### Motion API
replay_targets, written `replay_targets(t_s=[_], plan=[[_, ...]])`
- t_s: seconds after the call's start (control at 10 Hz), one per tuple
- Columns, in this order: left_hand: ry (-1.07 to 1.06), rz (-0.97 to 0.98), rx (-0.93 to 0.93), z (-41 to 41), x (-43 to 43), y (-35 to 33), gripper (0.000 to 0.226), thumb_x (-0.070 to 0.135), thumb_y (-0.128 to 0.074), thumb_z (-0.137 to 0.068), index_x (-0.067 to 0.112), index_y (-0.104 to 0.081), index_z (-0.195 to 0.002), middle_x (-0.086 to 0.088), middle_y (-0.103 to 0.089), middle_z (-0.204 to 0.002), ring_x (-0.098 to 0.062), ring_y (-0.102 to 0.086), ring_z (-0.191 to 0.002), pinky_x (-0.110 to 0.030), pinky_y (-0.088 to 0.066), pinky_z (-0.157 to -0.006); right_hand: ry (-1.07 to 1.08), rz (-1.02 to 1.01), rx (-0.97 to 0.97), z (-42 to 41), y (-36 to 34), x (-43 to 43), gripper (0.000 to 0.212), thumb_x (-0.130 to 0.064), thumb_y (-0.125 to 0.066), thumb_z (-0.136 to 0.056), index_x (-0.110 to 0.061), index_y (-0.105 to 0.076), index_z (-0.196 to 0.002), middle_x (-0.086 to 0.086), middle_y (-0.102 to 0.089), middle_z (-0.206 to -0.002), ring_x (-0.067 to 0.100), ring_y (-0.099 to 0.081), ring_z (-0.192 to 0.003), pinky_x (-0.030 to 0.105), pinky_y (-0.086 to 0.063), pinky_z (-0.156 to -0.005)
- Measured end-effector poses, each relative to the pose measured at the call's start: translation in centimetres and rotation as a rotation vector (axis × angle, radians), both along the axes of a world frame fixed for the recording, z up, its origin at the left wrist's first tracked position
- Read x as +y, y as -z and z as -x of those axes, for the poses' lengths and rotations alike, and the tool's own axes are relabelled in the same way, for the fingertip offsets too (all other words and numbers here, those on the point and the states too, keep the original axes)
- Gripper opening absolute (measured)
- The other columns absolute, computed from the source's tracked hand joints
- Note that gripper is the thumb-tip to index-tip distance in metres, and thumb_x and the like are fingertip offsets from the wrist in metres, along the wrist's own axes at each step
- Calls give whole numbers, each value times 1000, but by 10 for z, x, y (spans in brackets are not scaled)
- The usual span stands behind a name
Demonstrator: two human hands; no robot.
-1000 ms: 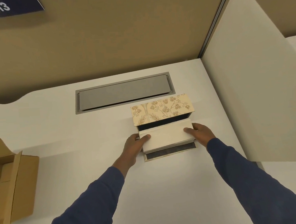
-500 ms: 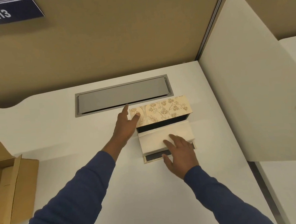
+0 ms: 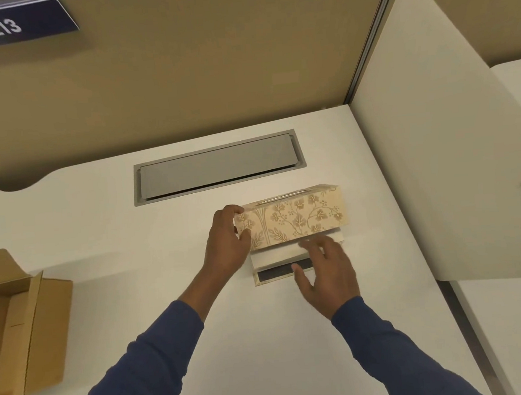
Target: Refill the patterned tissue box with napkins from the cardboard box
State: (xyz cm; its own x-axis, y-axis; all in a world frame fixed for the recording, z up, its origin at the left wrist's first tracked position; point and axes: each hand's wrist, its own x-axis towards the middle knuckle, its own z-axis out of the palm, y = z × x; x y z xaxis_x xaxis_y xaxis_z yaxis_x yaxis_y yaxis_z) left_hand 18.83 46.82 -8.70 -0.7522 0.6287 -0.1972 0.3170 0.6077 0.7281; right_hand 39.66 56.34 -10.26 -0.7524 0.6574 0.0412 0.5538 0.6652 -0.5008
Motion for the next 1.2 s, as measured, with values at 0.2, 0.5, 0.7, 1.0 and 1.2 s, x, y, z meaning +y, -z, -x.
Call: replay_targets(t_s=[0.2,0.5,0.7,1.0,1.2], plan=[[16,-42,10,-28,-18,7,34,5,-63,-91,21,-48,-117,-1,-47,-126,-15,-59,-103,-16,-57,-70,336,106,149,-3,-16,42,65,-37,-66,-90,-13,-39,-144,13,-43,-143,28,-45,-127,33,-42,-96],[90,-37,79,-64,-44,30,34,-1,-67,-79,18,-51,-103,1,-43,-110,-15,-54,-88,-39,-57,-72,403,372,10,-16,9,55,63,-37,-64,-93,-10,-42,-145,11,-55,-134,28,-54,-121,27,-39,-90],[131,51,88,-71,-50,42,34,-3,-62,-77,19,-50,-100,4,-40,-107,-20,-55,-81,-39,-55,-66,413,428,4,-32,29,41,60,-31,-68,-91,-9,-44,-142,11,-55,-135,29,-56,-118,31,-46,-90],[214,103,125,-56,-38,36,30,-1,-60,-80,16,-49,-102,1,-41,-105,-21,-51,-76,-28,-42,-66,447,448,-17,-18,17,44,62,-29,-62,-96,-8,-37,-148,15,-48,-143,31,-50,-128,31,-39,-97],[144,124,177,-50,-64,35,44,25,-72,-83,13,-50,-119,-3,-45,-118,-24,-56,-89,-33,-48,-65,394,234,-21,-20,5,24,74,-32,-66,-92,-9,-30,-152,15,-40,-152,34,-39,-138,45,-40,-107]])
